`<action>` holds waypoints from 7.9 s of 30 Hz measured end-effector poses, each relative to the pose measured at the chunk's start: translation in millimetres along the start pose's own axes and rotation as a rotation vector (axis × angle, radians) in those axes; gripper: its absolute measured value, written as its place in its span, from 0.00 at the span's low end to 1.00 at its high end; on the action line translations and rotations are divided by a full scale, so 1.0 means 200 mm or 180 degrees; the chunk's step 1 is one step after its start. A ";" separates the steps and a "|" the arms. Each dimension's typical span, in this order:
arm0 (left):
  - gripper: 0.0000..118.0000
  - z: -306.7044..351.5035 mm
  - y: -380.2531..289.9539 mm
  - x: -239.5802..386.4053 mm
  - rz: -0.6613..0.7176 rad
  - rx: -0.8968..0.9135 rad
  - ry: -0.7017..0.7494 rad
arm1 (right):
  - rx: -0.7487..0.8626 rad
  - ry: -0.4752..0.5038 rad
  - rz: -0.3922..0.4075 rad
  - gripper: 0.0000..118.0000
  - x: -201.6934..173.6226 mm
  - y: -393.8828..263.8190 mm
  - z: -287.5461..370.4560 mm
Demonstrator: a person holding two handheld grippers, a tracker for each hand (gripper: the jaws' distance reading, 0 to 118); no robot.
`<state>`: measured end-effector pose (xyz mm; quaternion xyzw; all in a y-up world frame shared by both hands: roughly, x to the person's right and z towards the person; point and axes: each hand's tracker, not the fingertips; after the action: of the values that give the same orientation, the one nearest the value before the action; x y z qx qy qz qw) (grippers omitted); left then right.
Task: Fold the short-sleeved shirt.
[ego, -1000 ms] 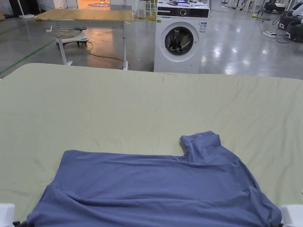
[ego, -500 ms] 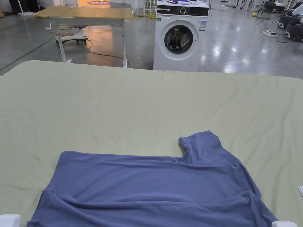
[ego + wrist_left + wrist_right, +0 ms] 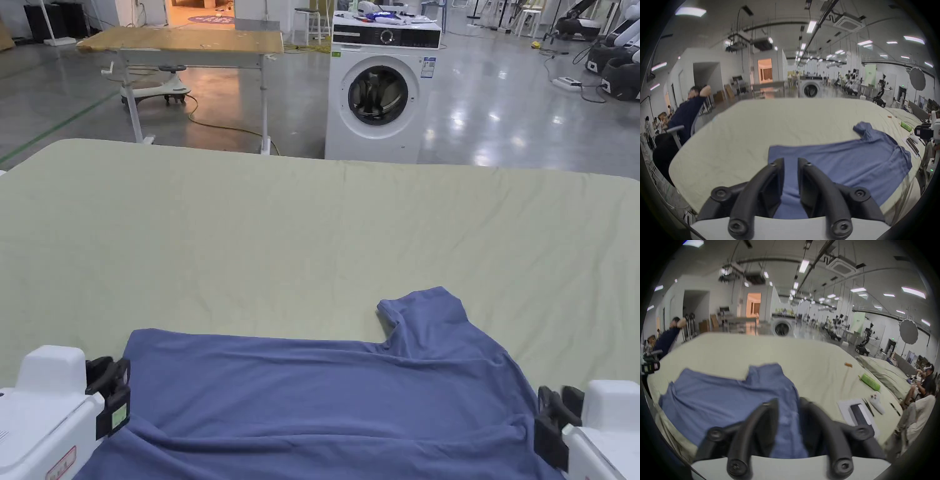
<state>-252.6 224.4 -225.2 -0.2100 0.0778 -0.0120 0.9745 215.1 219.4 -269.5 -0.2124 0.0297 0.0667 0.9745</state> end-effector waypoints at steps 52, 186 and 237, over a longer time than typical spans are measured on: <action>0.00 -0.98 0.15 -0.18 0.0085 -0.1123 -0.0211 | -0.0643 0.0181 -0.0331 0.00 0.07 0.20 -0.86; 0.71 -0.51 -0.74 -1.08 0.2613 -0.1842 -0.2043 | 0.0779 0.0284 -0.0065 0.00 -0.40 0.06 -0.18; 0.03 -0.20 0.01 -0.38 0.1844 -0.1752 -0.1986 | 0.0727 0.0422 -0.0102 0.00 -0.41 0.08 -0.21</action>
<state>-334.7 213.3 -251.3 -0.4224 -0.1617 0.3431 0.8232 130.1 207.1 -306.3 -0.1044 0.0981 0.0332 0.9891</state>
